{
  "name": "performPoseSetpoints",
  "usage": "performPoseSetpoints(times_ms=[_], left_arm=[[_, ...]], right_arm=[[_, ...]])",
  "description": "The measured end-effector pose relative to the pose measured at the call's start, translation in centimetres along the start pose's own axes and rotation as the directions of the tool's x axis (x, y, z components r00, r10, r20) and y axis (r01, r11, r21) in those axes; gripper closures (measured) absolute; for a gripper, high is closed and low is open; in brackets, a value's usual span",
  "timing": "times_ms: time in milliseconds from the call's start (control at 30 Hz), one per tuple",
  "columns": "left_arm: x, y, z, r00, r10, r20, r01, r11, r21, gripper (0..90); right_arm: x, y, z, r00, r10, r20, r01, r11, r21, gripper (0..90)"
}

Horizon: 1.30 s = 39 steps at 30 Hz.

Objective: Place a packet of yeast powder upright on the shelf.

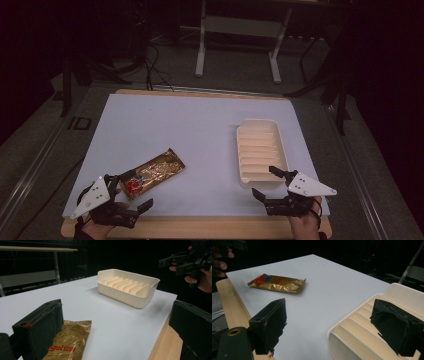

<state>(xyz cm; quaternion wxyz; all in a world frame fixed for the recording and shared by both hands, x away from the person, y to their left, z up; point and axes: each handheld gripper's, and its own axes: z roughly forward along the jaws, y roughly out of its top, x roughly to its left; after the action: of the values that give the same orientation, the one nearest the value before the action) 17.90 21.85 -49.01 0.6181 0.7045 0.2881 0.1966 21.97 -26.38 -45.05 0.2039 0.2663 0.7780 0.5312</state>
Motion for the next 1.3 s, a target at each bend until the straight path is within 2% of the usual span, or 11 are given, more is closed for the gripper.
performPoseSetpoints(times_ms=[133,300,433,533,600,667,767,833,900,1300], left_arm=[[-0.1,0.1,-0.1,0.9998,0.017,0.005,-0.017,0.9998,-0.006,0.0],[-0.3,0.3,0.2,0.9997,0.018,0.015,-0.018,0.9998,0.001,0.0],[-0.5,0.7,0.3,0.9997,0.009,0.024,-0.009,1.0000,-0.002,0.0],[-0.6,1.1,0.2,0.9995,-0.017,0.027,0.017,0.9999,0.000,0.0],[-0.8,1.4,0.3,0.9999,-0.012,0.009,0.011,0.9995,0.028,0.0],[-0.9,1.6,0.3,0.9996,-0.029,-0.005,0.029,0.9983,0.051,0.0],[-0.8,1.7,0.5,0.9973,-0.070,0.023,0.069,0.9956,0.063,0.0],[-0.8,1.9,0.7,0.9960,-0.082,0.037,0.079,0.9938,0.078,0.0],[-0.7,2.1,0.8,0.9944,-0.095,0.046,0.092,0.9933,0.071,0.0],[-0.3,3.9,1.8,0.9978,-0.059,0.031,0.056,0.9945,0.089,0.0]], right_arm=[[0.2,0.1,0.1,1.0000,-0.008,-0.002,0.008,1.0000,0.001,13.1],[0.3,0.1,0.1,0.9999,-0.010,-0.002,0.010,0.9999,0.003,13.1],[0.2,0.2,-0.2,0.9999,-0.013,0.001,0.013,0.9996,-0.026,13.1],[0.3,0.3,-0.2,0.9999,-0.014,-0.003,0.014,0.9992,-0.037,13.1],[0.3,0.2,-0.2,0.9997,-0.019,-0.011,0.019,0.9989,-0.043,13.1],[0.3,0.2,-0.2,0.9996,-0.025,-0.011,0.025,0.9987,-0.045,13.1],[0.4,0.2,-0.2,0.9996,-0.026,-0.012,0.026,0.9987,-0.045,13.1],[0.4,0.2,-0.2,0.9996,-0.025,-0.013,0.024,0.9987,-0.045,13.1],[0.4,0.2,-0.2,0.9996,-0.027,-0.010,0.026,0.9985,-0.048,13.1],[0.4,0.2,-0.2,0.9997,-0.018,-0.017,0.017,0.9984,-0.054,13.1]])
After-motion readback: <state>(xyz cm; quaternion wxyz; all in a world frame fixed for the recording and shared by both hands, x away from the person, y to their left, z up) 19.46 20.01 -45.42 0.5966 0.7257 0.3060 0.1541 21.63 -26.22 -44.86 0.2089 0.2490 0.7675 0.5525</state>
